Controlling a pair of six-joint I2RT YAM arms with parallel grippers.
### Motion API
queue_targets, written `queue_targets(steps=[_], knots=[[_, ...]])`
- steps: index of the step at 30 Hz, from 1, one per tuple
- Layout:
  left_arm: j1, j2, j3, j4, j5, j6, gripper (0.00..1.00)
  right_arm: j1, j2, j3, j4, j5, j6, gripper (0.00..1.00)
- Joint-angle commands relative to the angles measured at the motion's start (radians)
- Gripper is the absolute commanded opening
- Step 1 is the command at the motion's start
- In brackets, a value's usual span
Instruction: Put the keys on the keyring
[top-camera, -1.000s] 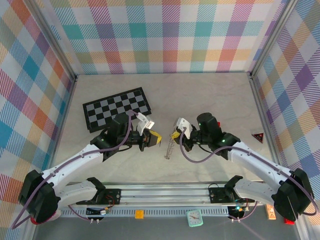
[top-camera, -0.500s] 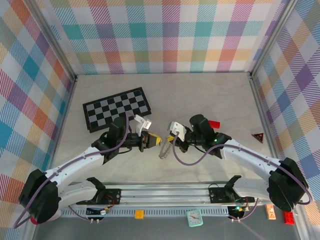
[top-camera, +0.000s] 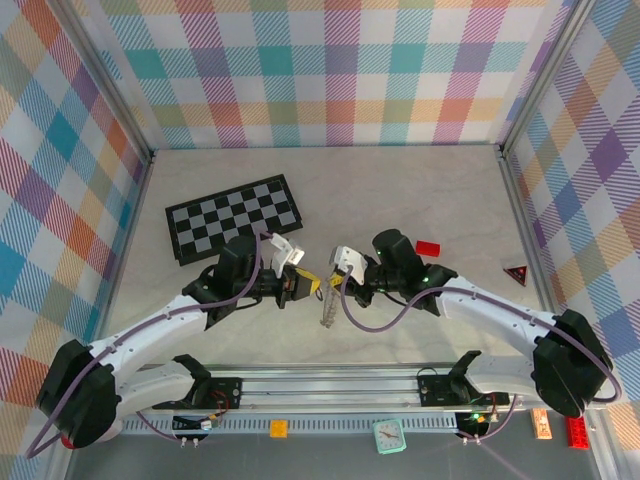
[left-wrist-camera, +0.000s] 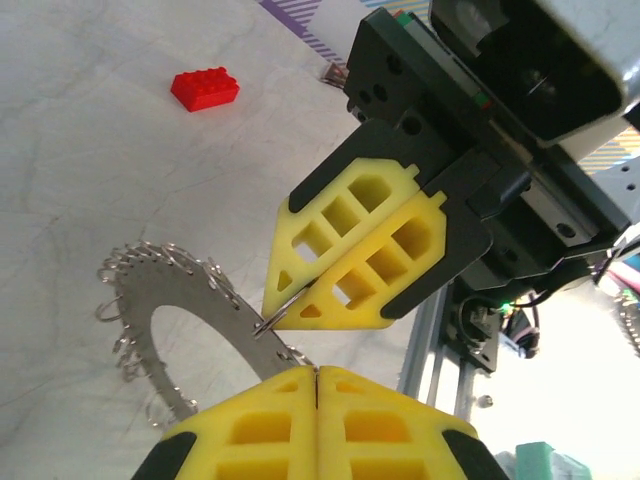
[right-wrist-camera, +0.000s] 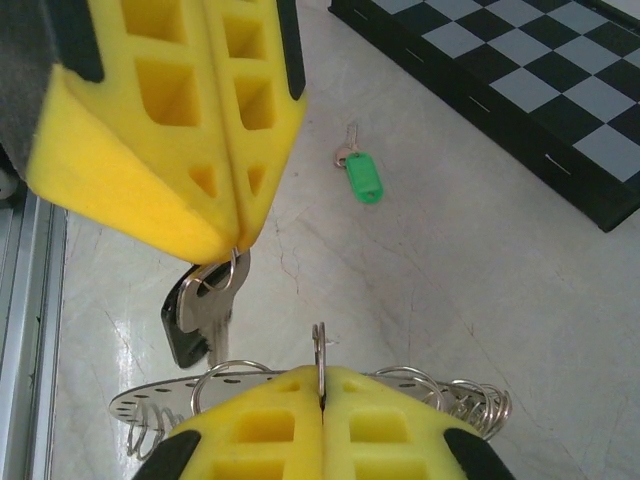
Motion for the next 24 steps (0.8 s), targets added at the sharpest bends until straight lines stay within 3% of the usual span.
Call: queue_targets(steps=[1,24], knots=[[0.010,-0.029,0.001,-0.028,-0.031,0.075,0.00,0.012,0.009,0.038,0.009,-0.034,0.011,0.00],[0.008,0.029,0.004,0.047,0.034,0.061,0.00,0.046,0.038,0.069,0.008,-0.004,0.019,0.00]])
